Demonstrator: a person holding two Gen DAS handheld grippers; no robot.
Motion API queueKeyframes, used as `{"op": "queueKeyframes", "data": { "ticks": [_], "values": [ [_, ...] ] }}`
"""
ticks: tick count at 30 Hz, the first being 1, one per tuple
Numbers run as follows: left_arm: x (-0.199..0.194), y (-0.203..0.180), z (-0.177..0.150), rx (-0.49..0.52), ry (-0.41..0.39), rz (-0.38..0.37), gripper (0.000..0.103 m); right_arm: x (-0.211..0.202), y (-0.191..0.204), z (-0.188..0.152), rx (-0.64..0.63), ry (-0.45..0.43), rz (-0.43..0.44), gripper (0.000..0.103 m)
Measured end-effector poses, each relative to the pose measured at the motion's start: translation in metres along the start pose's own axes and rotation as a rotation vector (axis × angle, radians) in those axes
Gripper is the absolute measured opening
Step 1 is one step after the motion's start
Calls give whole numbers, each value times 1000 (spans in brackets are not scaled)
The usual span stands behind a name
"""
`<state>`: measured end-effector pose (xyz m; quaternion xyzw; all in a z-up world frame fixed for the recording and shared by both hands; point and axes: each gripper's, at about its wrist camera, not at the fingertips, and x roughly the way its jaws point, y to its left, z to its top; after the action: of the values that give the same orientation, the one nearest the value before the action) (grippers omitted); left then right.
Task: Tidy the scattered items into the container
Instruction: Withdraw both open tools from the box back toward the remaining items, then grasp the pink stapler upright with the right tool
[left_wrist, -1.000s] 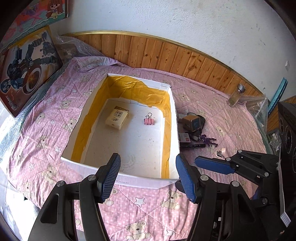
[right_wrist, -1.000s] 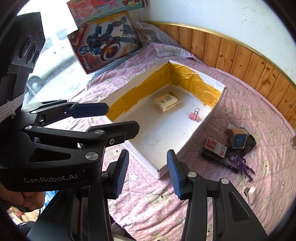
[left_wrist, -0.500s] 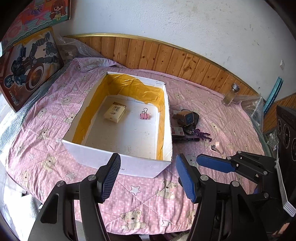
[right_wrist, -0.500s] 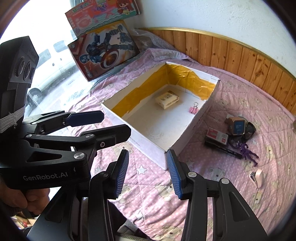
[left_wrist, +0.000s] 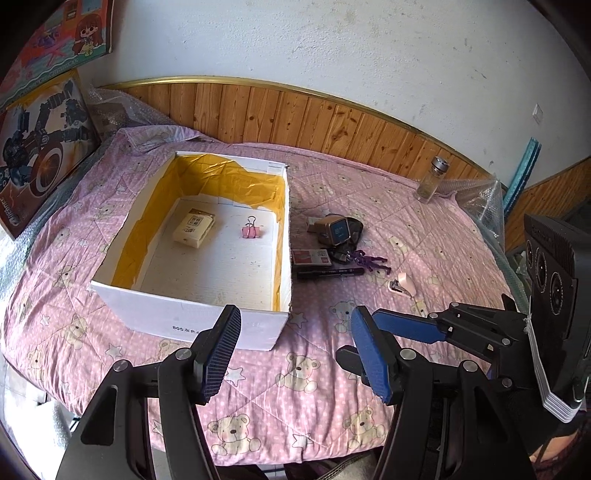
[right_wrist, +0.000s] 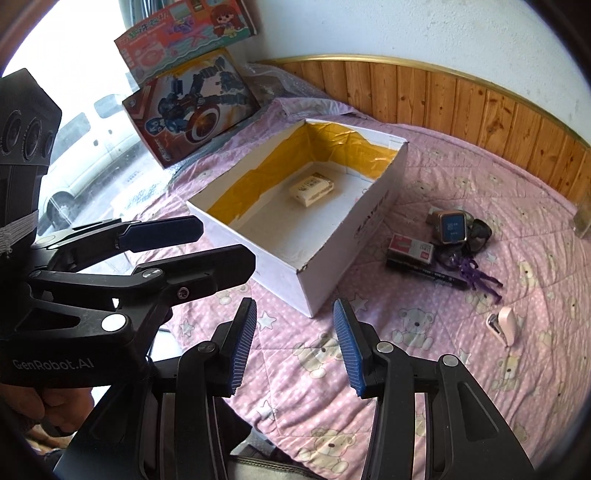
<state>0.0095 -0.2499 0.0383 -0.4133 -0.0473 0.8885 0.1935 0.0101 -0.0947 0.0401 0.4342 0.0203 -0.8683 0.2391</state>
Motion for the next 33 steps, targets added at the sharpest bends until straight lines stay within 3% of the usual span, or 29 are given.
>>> {"op": "queueKeyframes", "data": {
  "ticks": [16, 26, 33],
  "values": [
    [61, -64, 7, 91, 85, -77, 66, -12, -112, -48, 247, -21, -55, 49],
    [127, -85, 29, 93, 138, -57, 69, -11, -186, -62, 361, -30, -125, 49],
    [180, -83, 40, 77, 191, -17, 71, 3, -227, -59, 349, -14, -201, 49]
  ]
}}
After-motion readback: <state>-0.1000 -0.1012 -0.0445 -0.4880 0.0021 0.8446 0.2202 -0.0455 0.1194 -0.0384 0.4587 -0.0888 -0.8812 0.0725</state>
